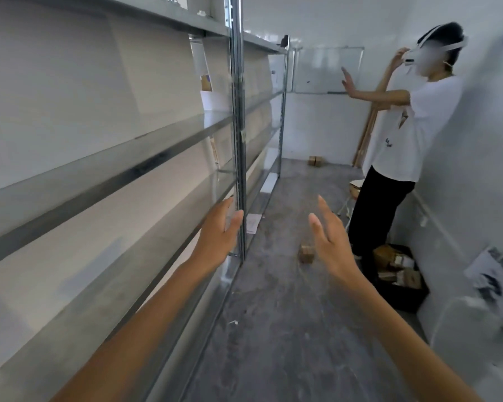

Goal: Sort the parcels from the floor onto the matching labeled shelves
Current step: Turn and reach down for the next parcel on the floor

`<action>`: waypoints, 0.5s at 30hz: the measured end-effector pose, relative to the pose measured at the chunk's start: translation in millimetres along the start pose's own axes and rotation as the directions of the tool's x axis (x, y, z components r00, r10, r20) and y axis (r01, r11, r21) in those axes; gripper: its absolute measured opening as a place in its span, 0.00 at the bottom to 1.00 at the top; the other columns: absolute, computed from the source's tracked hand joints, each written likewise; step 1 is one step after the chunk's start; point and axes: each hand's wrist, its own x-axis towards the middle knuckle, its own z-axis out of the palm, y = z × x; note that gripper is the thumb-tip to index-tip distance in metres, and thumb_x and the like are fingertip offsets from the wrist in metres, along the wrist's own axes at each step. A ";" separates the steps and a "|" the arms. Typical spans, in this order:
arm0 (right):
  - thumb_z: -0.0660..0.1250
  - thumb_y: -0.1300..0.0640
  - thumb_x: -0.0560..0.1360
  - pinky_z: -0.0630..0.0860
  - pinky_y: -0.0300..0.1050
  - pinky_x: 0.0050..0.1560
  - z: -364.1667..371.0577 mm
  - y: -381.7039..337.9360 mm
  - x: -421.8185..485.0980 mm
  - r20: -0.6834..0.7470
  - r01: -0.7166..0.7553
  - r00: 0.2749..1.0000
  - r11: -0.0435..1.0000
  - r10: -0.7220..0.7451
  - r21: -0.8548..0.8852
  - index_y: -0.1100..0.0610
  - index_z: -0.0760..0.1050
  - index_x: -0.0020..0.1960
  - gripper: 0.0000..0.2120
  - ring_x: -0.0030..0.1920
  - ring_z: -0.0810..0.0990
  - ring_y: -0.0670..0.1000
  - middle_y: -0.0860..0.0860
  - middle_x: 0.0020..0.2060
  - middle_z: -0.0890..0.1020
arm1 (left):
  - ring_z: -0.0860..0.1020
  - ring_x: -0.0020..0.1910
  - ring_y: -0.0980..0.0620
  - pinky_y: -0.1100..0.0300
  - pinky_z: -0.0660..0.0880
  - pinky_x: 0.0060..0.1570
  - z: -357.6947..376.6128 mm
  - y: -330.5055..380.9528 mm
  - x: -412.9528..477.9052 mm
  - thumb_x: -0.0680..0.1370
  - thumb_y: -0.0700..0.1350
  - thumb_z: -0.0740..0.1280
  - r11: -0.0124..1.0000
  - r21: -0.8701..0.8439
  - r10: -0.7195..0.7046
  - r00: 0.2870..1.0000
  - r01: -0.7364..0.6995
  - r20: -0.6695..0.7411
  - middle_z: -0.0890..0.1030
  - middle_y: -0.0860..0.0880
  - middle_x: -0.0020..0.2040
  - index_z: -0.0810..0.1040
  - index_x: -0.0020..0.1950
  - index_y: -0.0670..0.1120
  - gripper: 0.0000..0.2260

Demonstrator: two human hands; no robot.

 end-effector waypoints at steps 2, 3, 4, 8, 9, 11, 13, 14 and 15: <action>0.53 0.42 0.79 0.55 0.54 0.75 -13.9 15.5 12.5 -0.026 -0.013 1.000 1.000 0.012 -0.009 0.48 0.53 0.77 0.28 0.76 0.55 0.50 0.48 0.74 0.62 | 0.64 0.72 0.51 0.56 0.59 0.73 18.0 0.7 15.1 0.81 0.52 0.56 1.000 0.002 0.004 1.000 -0.004 0.018 0.66 0.48 0.74 0.63 0.74 0.46 0.22; 0.52 0.41 0.79 0.55 0.53 0.75 -20.3 23.1 18.0 -0.035 -0.022 0.999 1.000 0.021 -0.011 0.48 0.54 0.76 0.28 0.76 0.55 0.49 0.48 0.74 0.62 | 0.64 0.72 0.52 0.59 0.58 0.71 27.1 0.4 21.9 0.81 0.52 0.56 1.000 0.011 0.007 1.000 -0.007 0.027 0.66 0.49 0.74 0.62 0.74 0.46 0.23; 0.52 0.41 0.78 0.55 0.54 0.75 -26.3 30.4 23.1 -0.040 -0.034 0.999 0.999 0.034 -0.014 0.48 0.54 0.76 0.28 0.76 0.55 0.49 0.48 0.74 0.62 | 0.64 0.73 0.52 0.62 0.58 0.69 35.5 -0.1 28.5 0.81 0.53 0.56 1.000 0.016 0.007 0.999 -0.008 0.036 0.65 0.49 0.74 0.62 0.74 0.46 0.23; 0.53 0.43 0.79 0.58 0.57 0.74 -46.4 55.8 40.4 -0.059 -0.064 0.996 0.997 0.062 -0.044 0.51 0.56 0.76 0.28 0.75 0.58 0.51 0.50 0.75 0.63 | 0.64 0.73 0.51 0.62 0.58 0.69 68.1 0.0 52.5 0.81 0.51 0.57 1.000 -0.010 0.010 0.998 -0.010 0.065 0.66 0.47 0.74 0.62 0.74 0.44 0.23; 0.52 0.43 0.79 0.58 0.57 0.74 -50.4 60.8 44.2 -0.068 -0.067 0.996 0.996 0.064 -0.051 0.52 0.57 0.76 0.28 0.75 0.59 0.51 0.51 0.74 0.64 | 0.64 0.73 0.51 0.60 0.59 0.69 76.3 -0.1 58.1 0.81 0.51 0.56 1.000 -0.012 0.008 0.997 -0.007 0.076 0.66 0.47 0.74 0.62 0.74 0.45 0.23; 0.52 0.43 0.79 0.61 0.58 0.73 -57.1 69.9 51.6 -0.091 -0.076 0.993 0.994 0.070 -0.073 0.55 0.58 0.76 0.28 0.73 0.63 0.53 0.54 0.71 0.68 | 0.64 0.73 0.51 0.59 0.59 0.69 91.2 -1.5 68.6 0.81 0.53 0.56 1.000 0.001 -0.003 0.995 0.003 0.096 0.65 0.48 0.74 0.62 0.74 0.47 0.23; 0.53 0.45 0.79 0.65 0.59 0.69 -62.6 78.4 61.2 -0.097 -0.071 0.993 0.994 0.062 -0.087 0.57 0.59 0.75 0.28 0.68 0.70 0.55 0.57 0.66 0.74 | 0.64 0.73 0.51 0.56 0.60 0.70 103.5 -3.1 79.4 0.81 0.53 0.56 1.000 0.011 -0.011 0.994 0.010 0.111 0.65 0.49 0.74 0.62 0.74 0.47 0.23; 0.54 0.46 0.79 0.67 0.60 0.68 -65.2 81.6 67.6 -0.095 -0.076 0.993 0.994 0.068 -0.079 0.57 0.58 0.75 0.28 0.68 0.70 0.55 0.56 0.67 0.73 | 0.64 0.73 0.50 0.55 0.60 0.71 108.4 -3.9 85.9 0.81 0.54 0.56 1.000 0.014 -0.009 0.993 0.008 0.120 0.65 0.49 0.74 0.62 0.74 0.47 0.23; 0.54 0.46 0.79 0.67 0.60 0.68 -67.4 84.3 74.8 -0.095 -0.086 0.992 0.994 0.080 -0.062 0.56 0.59 0.75 0.28 0.70 0.68 0.54 0.55 0.70 0.70 | 0.63 0.73 0.50 0.54 0.60 0.71 112.8 -5.0 93.1 0.80 0.54 0.56 1.000 0.017 -0.003 0.992 0.001 0.129 0.65 0.48 0.74 0.62 0.74 0.47 0.23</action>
